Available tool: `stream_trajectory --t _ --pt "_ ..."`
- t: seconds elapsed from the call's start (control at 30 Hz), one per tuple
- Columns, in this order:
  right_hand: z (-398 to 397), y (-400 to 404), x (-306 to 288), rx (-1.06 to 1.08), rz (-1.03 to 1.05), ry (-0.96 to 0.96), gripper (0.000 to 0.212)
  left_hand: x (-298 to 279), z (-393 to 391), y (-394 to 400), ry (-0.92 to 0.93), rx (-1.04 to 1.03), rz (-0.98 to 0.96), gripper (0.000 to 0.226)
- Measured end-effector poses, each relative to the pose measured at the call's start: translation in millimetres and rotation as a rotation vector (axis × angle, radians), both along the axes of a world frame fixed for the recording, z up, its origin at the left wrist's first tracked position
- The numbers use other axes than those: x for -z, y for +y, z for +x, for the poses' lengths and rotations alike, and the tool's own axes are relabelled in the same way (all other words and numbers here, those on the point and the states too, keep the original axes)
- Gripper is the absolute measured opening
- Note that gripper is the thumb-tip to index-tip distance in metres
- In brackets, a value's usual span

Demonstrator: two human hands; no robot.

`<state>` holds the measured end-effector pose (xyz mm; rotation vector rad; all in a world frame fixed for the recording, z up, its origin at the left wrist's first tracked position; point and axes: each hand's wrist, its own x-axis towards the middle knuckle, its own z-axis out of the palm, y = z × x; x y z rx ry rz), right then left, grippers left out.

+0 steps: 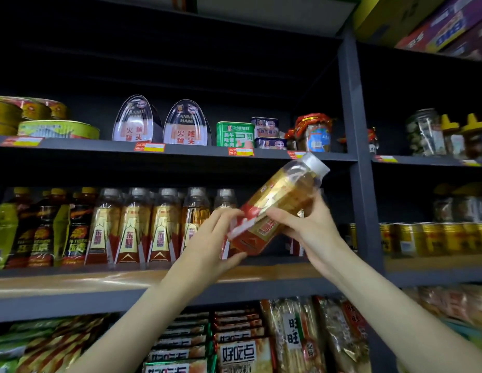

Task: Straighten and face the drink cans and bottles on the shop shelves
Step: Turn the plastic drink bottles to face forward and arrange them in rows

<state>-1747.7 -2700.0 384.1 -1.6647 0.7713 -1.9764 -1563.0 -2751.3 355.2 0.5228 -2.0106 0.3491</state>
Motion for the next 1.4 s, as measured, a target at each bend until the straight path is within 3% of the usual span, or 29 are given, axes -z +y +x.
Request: stream_trajectory --t 0.07,0.17,0.27,0.37,0.6,0.83,1.07,1.17,1.33,1.4 --pt "-7 1 0 0.265 -0.124 0.237 0.074 -1 4 -7 -0.035 -0.052 -0.036 0.057" --pt "-12 0 5 0.481 -0.279 0.453 0.079 -3 7 -13 0.02 -0.086 -0.03 0.05" --pt "-18 -8 13 0.565 -0.41 0.479 0.082 -7 3 -17 0.049 -0.102 -0.052 0.046" --pt "-26 -14 10 0.568 -0.414 0.467 0.083 -11 -3 -24 0.031 -0.132 -0.05 0.047" --pt "-31 -37 -14 0.521 -0.181 0.375 0.081 -19 -13 -44 -0.008 -0.28 0.016 0.051" --pt "-34 -92 -4 0.694 0.028 0.501 0.092 -24 -9 -63 -0.03 -0.377 -0.002 0.047" --pt "-49 -127 -7 0.589 0.302 0.527 0.092 -26 -14 -85 -0.067 -0.532 0.039 0.052" --pt "-56 -128 -14 0.567 0.37 0.614 0.094 -22 -20 -92 -0.069 -0.545 0.054 0.055" --pt "-33 -116 -9 0.952 0.273 1.022 0.112 -14 -21 -101 -0.064 -0.598 0.06 0.052" --pt "-28 -120 -8 0.958 0.29 1.1 0.11 -14 -20 -105 -0.092 -0.641 0.083 0.051"
